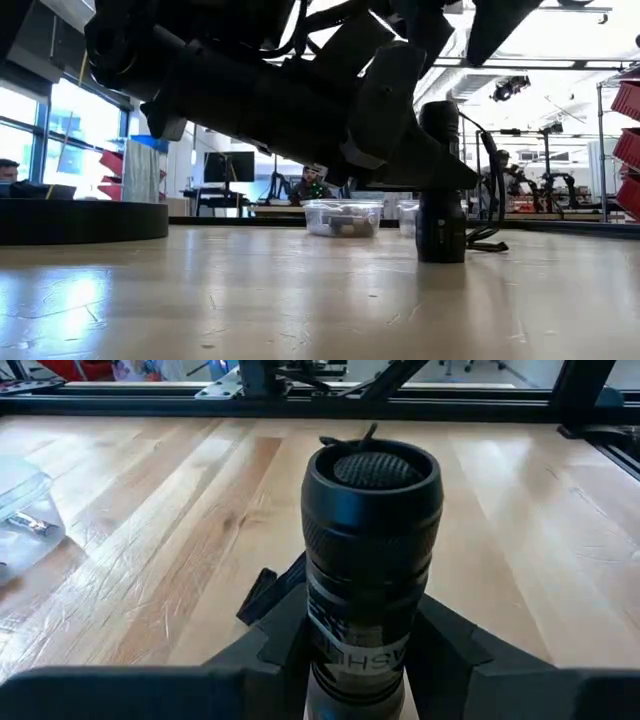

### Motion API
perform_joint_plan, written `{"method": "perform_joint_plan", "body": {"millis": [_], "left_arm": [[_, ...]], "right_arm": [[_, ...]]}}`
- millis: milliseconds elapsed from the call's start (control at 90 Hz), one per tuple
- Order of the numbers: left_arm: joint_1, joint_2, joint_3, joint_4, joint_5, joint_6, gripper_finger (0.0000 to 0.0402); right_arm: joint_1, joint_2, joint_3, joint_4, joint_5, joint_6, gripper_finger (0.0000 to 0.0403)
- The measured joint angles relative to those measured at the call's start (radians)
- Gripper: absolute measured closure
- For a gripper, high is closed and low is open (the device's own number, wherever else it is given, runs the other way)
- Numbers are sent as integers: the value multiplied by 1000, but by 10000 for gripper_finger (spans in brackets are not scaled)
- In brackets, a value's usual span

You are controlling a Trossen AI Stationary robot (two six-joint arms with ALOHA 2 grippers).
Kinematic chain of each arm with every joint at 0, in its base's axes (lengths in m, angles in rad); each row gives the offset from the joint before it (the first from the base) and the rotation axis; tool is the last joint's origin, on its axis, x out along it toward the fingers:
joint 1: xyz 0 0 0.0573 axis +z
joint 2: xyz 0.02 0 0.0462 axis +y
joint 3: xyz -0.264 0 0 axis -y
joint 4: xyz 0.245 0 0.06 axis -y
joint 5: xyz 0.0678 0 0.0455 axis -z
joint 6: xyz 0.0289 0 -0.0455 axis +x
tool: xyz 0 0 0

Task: Insert battery
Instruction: Close the lid of the black flashlight

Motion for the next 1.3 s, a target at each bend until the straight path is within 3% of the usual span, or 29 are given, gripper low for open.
{"method": "perform_joint_plan", "body": {"millis": [622, 1078, 1300], "left_arm": [[-3, 0, 0, 0, 1, 15, 302], [-3, 0, 0, 1, 1, 19, 302], [-3, 0, 0, 1, 1, 22, 302]], "right_arm": [[-27, 64, 2, -5, -39, -48, 279], [-27, 66, 2, -6, -41, 139, 362], [-26, 87, 7, -11, -46, 330, 396]]}}
